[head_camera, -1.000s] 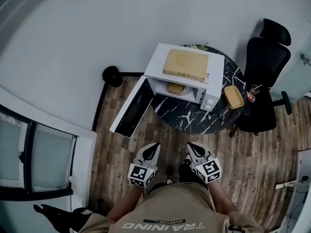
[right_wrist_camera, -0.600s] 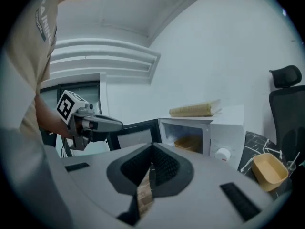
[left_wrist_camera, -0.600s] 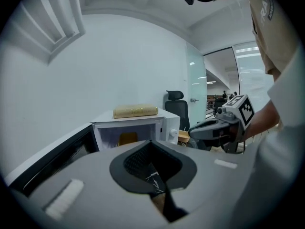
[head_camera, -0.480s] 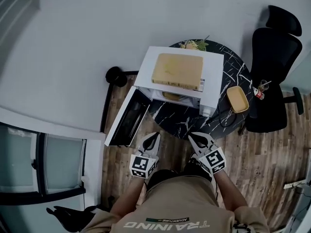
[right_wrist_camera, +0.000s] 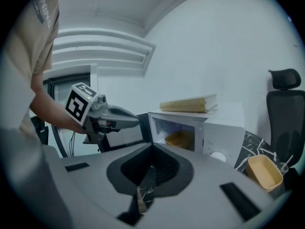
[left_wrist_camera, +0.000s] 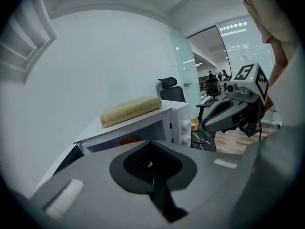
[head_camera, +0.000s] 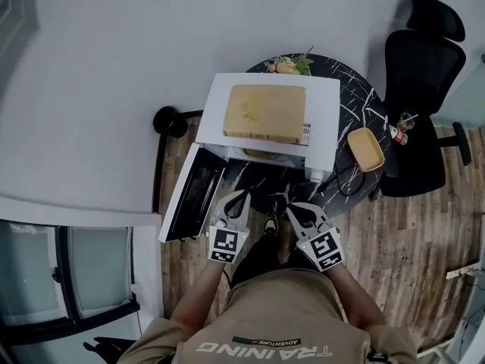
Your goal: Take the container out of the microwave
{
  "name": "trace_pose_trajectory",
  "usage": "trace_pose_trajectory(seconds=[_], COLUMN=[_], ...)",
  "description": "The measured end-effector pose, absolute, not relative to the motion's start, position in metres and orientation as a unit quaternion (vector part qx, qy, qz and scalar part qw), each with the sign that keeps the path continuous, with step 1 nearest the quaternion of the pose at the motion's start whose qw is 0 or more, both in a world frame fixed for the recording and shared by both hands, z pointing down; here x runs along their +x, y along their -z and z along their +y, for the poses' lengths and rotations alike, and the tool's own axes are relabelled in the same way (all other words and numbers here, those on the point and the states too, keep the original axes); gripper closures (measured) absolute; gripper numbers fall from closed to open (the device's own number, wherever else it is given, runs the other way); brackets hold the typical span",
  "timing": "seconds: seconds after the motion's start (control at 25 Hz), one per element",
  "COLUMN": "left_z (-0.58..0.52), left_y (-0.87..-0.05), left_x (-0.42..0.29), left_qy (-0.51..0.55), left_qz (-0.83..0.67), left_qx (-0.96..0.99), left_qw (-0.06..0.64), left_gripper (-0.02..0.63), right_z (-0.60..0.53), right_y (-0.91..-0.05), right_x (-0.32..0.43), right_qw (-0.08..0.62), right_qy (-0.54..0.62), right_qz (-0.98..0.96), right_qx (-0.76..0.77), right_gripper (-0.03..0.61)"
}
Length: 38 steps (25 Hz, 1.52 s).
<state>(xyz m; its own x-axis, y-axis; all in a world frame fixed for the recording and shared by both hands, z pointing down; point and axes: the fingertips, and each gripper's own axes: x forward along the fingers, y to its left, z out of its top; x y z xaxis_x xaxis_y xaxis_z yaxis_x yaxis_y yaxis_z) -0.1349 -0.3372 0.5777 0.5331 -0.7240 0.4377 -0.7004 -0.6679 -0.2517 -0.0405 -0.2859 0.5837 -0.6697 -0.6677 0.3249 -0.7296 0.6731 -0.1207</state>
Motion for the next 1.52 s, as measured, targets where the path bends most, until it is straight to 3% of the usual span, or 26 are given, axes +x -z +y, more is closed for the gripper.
trace_pose_trajectory(seconds=[0.32, 0.6, 0.92, 1.24, 1.52], left_z=[-0.378, -0.415, -0.438, -0.458, -0.471], left_y=[-0.599, -0.616, -0.686, -0.738, -0.769], left_x=[-0.132, -0.134, -0.123, -0.115, -0.115], left_qy=[0.270, 0.351, 0.457, 0.555, 0.611], left_qz=[0.351, 0.328, 0.226, 0.141, 0.081], left_qx=[-0.896, -0.860, -0.827, -0.771, -0.731], left_qw=[0.033, 0.170, 0.237, 0.278, 0.293], left_gripper=[0.606, 0.606, 0.605, 0.540, 0.534], right_z=[-0.299, -0.323, -0.335, -0.333, -0.331], right_y=[-0.572, -0.566, -0.575, -0.580, -0.578], right_x=[-0.040, -0.036, -0.050, -0.035, -0.016], right_qw=[0.126, 0.144, 0.145, 0.151, 0.132], right_qy=[-0.144, -0.155, -0.173, -0.163, -0.173], right_qz=[-0.872, -0.833, -0.819, -0.818, -0.805], right_qx=[0.451, 0.511, 0.527, 0.530, 0.552], right_gripper=[0.571, 0.571, 0.571, 0.571, 0.571])
